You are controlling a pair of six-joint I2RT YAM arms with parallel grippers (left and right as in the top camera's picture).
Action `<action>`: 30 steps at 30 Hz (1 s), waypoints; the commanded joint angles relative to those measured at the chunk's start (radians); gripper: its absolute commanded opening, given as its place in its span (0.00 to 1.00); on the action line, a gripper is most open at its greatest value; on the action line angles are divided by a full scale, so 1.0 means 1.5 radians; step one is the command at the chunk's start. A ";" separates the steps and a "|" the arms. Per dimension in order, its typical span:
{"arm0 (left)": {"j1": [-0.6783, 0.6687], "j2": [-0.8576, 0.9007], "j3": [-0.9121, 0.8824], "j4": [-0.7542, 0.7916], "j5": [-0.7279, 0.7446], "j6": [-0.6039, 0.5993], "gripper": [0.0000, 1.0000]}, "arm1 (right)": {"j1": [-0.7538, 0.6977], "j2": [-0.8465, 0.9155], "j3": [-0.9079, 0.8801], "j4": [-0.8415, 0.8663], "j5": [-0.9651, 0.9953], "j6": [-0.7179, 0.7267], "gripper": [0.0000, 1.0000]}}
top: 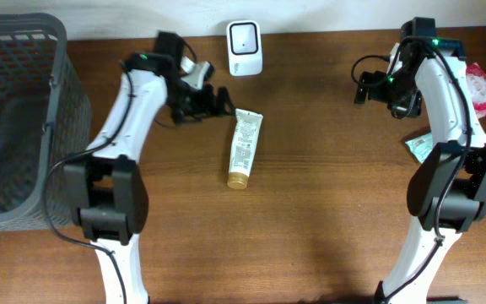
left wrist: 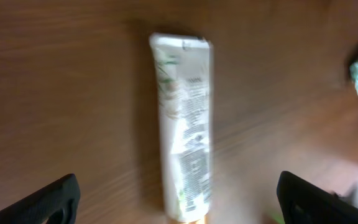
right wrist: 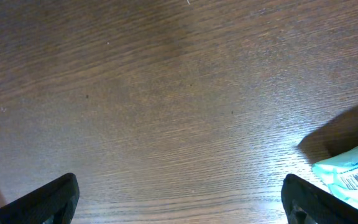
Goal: Scan the item barcode
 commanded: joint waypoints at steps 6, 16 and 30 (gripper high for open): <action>0.024 -0.002 0.084 -0.047 -0.323 0.031 0.99 | 0.004 -0.016 0.011 0.003 0.005 0.008 0.98; 0.075 0.000 0.084 -0.048 -0.321 -0.026 0.99 | 0.048 -0.011 -0.002 0.018 -0.296 0.071 0.99; 0.076 0.000 0.084 -0.050 -0.317 -0.026 0.99 | 0.226 -0.011 -0.120 0.013 -0.200 0.058 0.99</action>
